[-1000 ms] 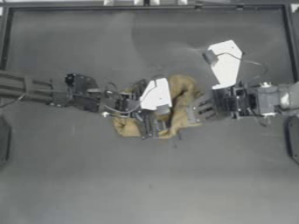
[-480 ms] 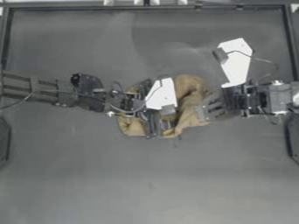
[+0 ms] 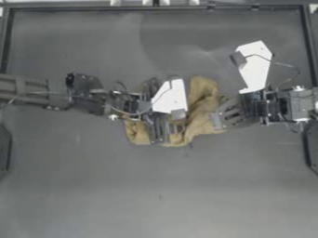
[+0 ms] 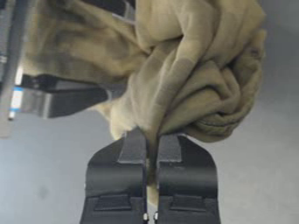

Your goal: Fold shirt

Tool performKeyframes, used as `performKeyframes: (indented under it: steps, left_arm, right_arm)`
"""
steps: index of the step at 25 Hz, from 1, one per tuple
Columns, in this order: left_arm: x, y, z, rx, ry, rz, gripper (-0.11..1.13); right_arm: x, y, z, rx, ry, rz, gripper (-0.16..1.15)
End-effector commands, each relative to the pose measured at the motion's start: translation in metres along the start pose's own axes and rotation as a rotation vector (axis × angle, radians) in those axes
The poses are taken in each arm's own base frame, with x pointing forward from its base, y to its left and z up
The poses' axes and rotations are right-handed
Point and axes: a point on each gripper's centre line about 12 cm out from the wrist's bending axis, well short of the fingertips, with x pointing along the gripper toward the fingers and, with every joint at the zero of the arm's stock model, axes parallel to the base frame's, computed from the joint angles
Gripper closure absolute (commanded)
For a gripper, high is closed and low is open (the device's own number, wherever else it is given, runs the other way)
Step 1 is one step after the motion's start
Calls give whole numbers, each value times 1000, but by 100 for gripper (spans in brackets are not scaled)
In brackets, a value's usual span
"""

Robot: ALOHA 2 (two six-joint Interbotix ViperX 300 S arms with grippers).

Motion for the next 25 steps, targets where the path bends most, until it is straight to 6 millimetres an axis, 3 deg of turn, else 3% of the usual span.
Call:
performKeyframes:
  steps: [1, 5, 12, 22, 25]
  left_arm:
    - [-47, 7, 42, 7, -109, 22, 8]
    - [-63, 6, 35, 6, -73, 30, 8]
    - [-83, -9, -3, -13, -1, 0, 8]
    - [-51, -14, -56, -10, 88, -30, 8]
    - [-41, -16, -61, -7, 99, -35, 8]
  right_arm:
    - [-9, 5, 4, 0, -19, 38, 94]
    - [-10, 5, 4, -2, -21, 43, 94]
    - [-9, 6, 5, -4, -22, 44, 94]
    - [-14, 12, 9, 7, -25, 50, 94]
    - [-17, 16, 12, 10, -29, 43, 94]
